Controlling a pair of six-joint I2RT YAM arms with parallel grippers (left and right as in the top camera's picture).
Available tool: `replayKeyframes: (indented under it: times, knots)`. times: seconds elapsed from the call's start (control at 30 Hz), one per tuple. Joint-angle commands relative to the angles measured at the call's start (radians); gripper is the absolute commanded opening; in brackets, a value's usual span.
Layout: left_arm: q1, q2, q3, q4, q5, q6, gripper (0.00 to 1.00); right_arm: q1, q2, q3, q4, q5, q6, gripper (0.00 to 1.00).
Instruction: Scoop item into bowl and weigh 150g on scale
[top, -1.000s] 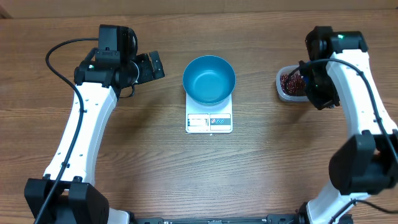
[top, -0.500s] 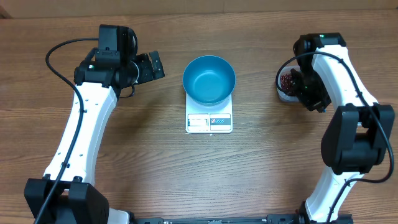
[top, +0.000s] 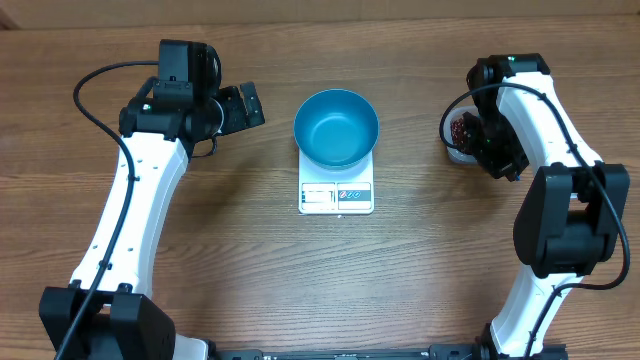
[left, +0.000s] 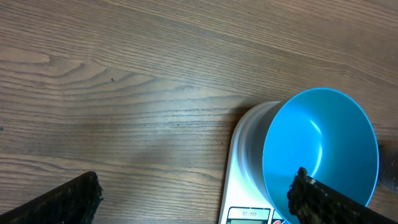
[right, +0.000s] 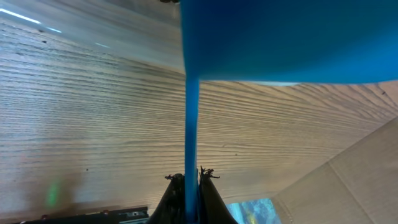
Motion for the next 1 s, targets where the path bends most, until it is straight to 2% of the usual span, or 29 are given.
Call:
replayKeyframes:
  times: [0.0,0.07,0.13,0.3,0.4,0.6,0.8,0.97]
  knots:
    - [0.002,-0.013,0.018,0.001,-0.01,0.026,1.0,0.006,0.013,-0.003,-0.002,-0.028,-0.023,0.03]
    - [0.002,-0.013,0.018,0.001,-0.01,0.026,1.0,0.005,0.013,-0.003,0.0,-0.022,-0.022,0.04]
    - [0.002,-0.013,0.018,0.001,-0.01,0.026,1.0,0.005,0.013,-0.003,0.01,-0.022,-0.02,0.18]
    - [0.002,-0.013,0.018,0.001,-0.01,0.026,0.99,0.005,0.01,0.004,0.011,-0.022,-0.019,0.45]
    - [0.002,-0.013,0.018,0.001,-0.01,0.026,0.99,0.005,-0.003,0.009,0.013,-0.022,-0.019,0.56]
    - [0.002,-0.013,0.018,0.001,-0.01,0.026,1.0,0.005,-0.059,0.027,0.028,-0.037,-0.018,0.67]
    - [0.002,-0.013,0.018,0.001,-0.01,0.026,1.0,0.005,-0.178,0.085,0.031,-0.126,0.008,0.71]
    - [0.002,-0.013,0.018,0.001,-0.01,0.026,1.0,0.002,-0.349,0.095,0.023,-0.214,0.043,0.72]
